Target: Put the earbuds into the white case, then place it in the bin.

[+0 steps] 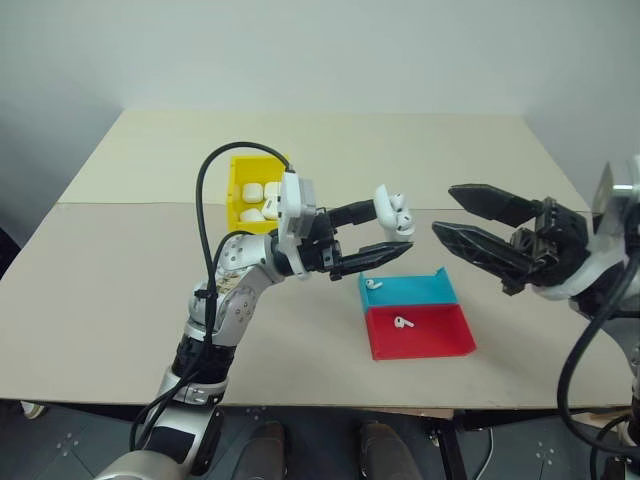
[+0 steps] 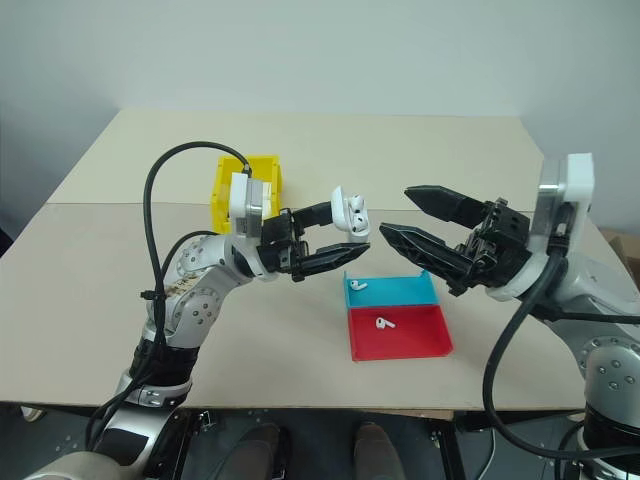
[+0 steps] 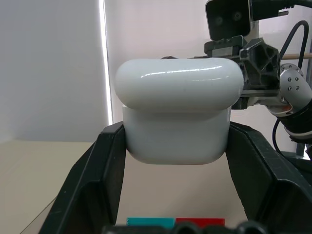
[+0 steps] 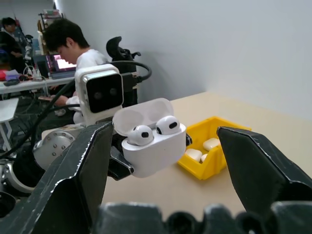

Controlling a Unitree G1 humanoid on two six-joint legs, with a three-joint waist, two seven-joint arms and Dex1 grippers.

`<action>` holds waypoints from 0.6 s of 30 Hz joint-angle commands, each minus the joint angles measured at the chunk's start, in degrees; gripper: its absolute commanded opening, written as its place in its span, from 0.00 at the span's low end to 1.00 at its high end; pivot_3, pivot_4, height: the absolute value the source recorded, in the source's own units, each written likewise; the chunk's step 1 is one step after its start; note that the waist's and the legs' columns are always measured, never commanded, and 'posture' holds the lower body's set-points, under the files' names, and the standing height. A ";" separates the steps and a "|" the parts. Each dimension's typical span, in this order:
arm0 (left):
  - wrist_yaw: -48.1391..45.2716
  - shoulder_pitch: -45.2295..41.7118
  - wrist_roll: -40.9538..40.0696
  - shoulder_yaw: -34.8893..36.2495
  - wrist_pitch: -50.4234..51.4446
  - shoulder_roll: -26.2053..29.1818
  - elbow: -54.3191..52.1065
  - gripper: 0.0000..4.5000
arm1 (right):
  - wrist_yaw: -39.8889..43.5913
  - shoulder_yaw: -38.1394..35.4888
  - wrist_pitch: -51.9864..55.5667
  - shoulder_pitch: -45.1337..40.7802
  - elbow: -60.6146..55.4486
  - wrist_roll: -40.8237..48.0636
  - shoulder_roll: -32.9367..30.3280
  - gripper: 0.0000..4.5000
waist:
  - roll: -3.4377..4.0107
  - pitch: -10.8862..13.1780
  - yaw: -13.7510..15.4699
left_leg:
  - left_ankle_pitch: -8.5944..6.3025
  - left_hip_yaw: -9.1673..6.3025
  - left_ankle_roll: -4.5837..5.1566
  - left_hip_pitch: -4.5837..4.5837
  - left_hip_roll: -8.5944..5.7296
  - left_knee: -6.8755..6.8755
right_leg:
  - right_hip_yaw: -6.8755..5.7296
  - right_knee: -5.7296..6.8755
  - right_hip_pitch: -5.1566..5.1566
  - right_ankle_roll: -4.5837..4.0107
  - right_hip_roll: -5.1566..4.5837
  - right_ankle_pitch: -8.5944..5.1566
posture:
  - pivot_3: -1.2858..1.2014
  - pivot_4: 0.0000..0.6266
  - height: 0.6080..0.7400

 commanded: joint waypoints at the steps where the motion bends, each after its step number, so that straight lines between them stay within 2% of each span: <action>1: -0.63 -0.52 -0.27 0.50 -0.91 0.59 -1.03 0.62 | 1.52 -1.88 -1.55 -1.70 -1.17 1.65 -1.79 0.80 | 0.00 0.00 -0.01 | 0.00 0.00 0.00 0.00 0.00 0.00 | 0.00 0.00 0.00 0.00 0.00 0.00 | 0.52 0.24 1.00; 3: -1.12 -0.49 -0.11 0.27 -0.30 1.53 -0.88 0.62 | 1.88 -1.30 -1.03 -3.09 -0.73 1.26 -3.16 0.69 | 0.00 0.00 0.00 | 0.00 0.01 0.00 0.00 0.00 0.00 | 0.00 0.00 0.00 0.00 0.00 0.00 | 0.52 0.24 1.00; 5: -1.57 -0.49 -0.12 0.16 -0.09 2.19 -0.60 0.62 | 2.65 0.05 -0.43 -4.96 -0.25 -0.19 -5.24 0.54 | 0.00 0.00 0.01 | 0.00 0.01 0.00 0.00 0.00 0.00 | 0.00 -0.01 0.00 0.00 0.00 0.00 | 0.52 0.24 1.00; 11: -3.11 -1.20 2.74 -1.62 -1.27 3.91 1.15 0.62 | 3.16 11.80 0.83 -16.53 0.55 -12.54 -13.74 0.05 | 0.01 0.00 -0.04 | 0.00 0.12 0.00 0.03 0.01 -0.01 | -0.02 0.00 -0.02 -0.02 0.01 -0.01 | 0.52 0.24 1.00; 12: -2.78 -1.33 4.48 -2.56 -1.82 4.21 1.50 0.62 | 2.94 14.30 1.77 -19.03 0.87 -14.20 -14.51 0.01 | 0.00 0.00 -0.07 | 0.00 0.16 0.00 0.01 0.01 -0.02 | -0.01 -0.01 -0.04 -0.02 0.00 -0.01 | 0.52 0.24 1.00; 18: -0.01 -1.62 10.07 -5.51 -2.29 3.95 2.32 0.62 | 7.12 26.10 5.99 -30.98 1.78 -20.63 -16.25 0.01 | 0.01 0.00 0.06 | -0.01 0.24 0.01 -0.12 0.04 -0.07 | -0.01 -0.17 -0.13 -0.02 -0.02 0.00 | 0.52 0.24 1.00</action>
